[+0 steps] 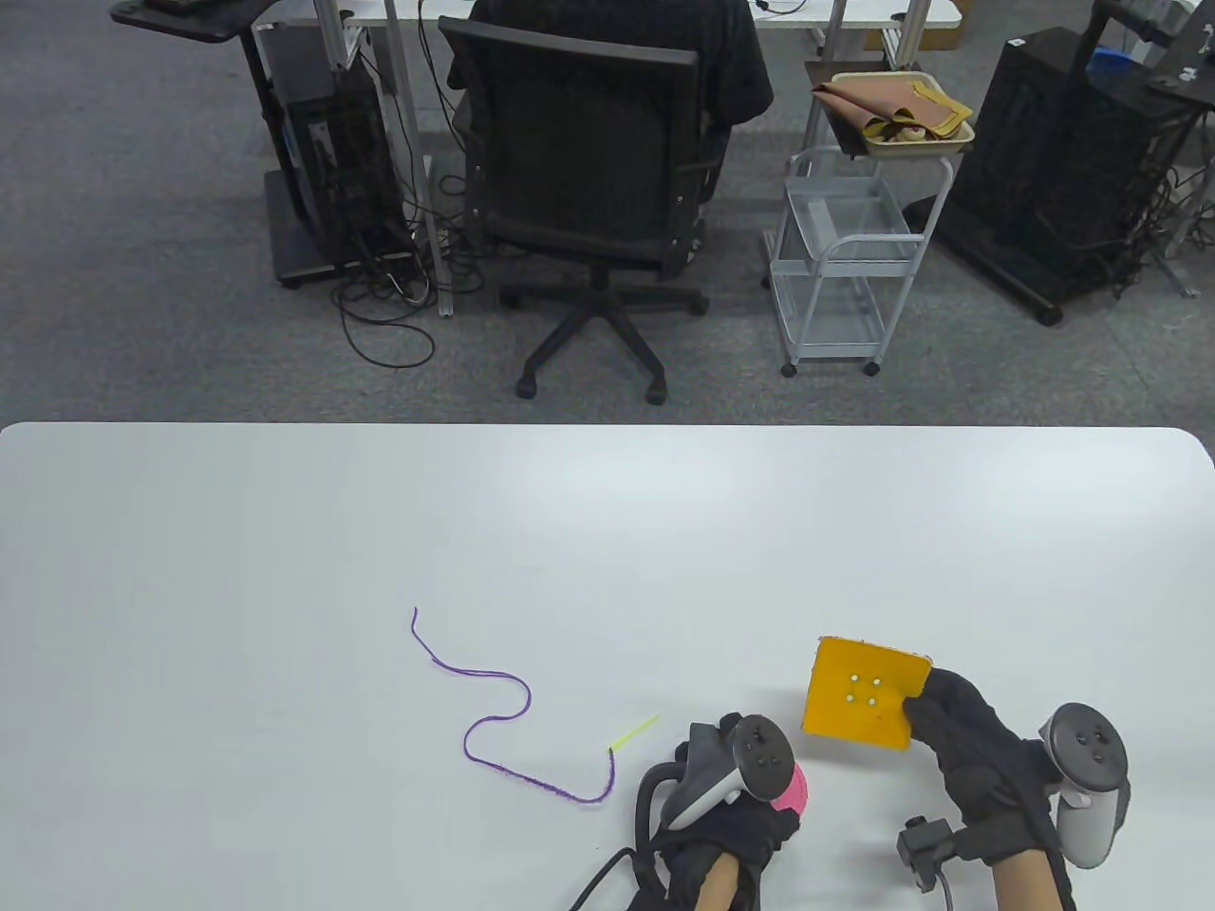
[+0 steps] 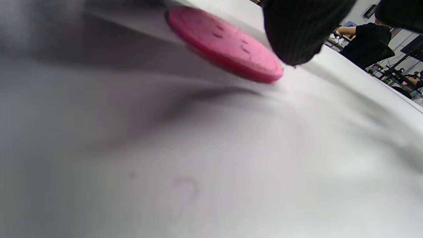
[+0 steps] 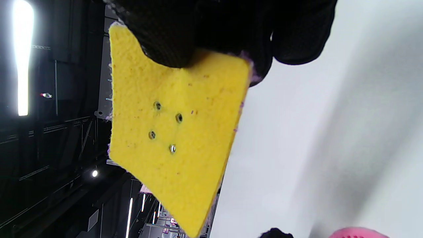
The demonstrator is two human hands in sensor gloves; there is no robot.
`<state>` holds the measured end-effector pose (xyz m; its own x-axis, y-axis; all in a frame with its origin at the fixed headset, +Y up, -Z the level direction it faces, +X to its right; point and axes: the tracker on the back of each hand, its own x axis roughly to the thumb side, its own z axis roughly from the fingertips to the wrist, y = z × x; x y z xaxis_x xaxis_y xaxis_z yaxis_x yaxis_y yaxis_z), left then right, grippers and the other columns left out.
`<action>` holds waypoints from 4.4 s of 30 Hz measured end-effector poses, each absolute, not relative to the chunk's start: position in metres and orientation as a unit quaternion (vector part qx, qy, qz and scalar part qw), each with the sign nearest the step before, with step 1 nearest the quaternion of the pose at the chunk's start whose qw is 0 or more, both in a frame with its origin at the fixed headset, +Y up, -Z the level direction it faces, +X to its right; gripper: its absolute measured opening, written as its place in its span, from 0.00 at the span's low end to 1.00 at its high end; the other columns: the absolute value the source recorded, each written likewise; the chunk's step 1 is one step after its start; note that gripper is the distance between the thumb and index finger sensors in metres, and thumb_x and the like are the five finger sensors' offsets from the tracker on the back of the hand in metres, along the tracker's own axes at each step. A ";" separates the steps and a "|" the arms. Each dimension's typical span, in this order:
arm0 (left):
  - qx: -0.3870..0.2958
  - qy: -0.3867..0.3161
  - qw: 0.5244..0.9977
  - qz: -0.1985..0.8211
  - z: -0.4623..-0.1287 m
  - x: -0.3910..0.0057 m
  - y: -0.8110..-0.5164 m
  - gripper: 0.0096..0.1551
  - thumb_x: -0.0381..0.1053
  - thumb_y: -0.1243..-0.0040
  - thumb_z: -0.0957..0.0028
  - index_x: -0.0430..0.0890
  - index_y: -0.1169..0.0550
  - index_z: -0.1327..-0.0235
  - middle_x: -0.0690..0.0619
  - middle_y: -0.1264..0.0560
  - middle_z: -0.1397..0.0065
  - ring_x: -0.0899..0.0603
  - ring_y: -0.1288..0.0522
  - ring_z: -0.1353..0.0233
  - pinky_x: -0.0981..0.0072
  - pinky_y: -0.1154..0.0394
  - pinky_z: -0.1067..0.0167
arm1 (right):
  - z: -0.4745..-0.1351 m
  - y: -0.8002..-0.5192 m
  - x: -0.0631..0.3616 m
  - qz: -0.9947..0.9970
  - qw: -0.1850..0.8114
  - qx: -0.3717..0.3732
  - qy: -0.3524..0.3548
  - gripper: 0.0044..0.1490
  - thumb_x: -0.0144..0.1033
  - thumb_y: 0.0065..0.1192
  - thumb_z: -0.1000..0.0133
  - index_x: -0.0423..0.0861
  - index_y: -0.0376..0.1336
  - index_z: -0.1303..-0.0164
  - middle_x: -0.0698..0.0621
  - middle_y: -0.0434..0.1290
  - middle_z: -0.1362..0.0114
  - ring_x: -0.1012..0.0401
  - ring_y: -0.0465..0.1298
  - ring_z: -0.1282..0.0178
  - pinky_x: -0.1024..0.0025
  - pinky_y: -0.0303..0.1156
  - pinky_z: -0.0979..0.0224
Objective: Sew button in X pattern
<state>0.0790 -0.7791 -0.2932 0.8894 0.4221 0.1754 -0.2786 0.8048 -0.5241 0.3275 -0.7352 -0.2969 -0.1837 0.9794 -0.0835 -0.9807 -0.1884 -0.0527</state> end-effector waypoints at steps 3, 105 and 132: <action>-0.250 -0.140 0.943 0.171 -0.293 0.083 -0.782 0.56 0.54 0.37 0.47 0.42 0.58 0.22 0.39 0.59 0.16 0.29 0.59 0.19 0.33 0.62 0.29 | -0.297 -0.736 0.327 0.769 0.637 -0.050 0.008 0.23 0.35 0.57 0.41 0.52 0.61 0.35 0.48 0.73 0.34 0.55 0.72 0.35 0.47 0.64 0.21; -0.026 -0.113 0.787 0.606 -0.273 0.018 -0.730 0.19 0.51 0.43 0.44 0.50 0.26 0.41 0.40 0.40 0.21 0.32 0.37 0.23 0.36 0.35 0.32 | -0.292 -0.742 0.278 0.758 0.651 -0.004 0.045 0.24 0.36 0.57 0.42 0.51 0.61 0.35 0.48 0.76 0.36 0.56 0.76 0.38 0.49 0.69 0.25; 0.046 -0.107 0.783 0.611 -0.270 0.007 -0.724 0.15 0.50 0.41 0.45 0.49 0.26 0.48 0.46 0.30 0.29 0.46 0.18 0.38 0.54 0.18 0.42 | -0.291 -0.742 0.265 0.715 0.688 0.061 0.109 0.24 0.36 0.56 0.41 0.51 0.60 0.34 0.47 0.74 0.34 0.54 0.74 0.36 0.48 0.66 0.23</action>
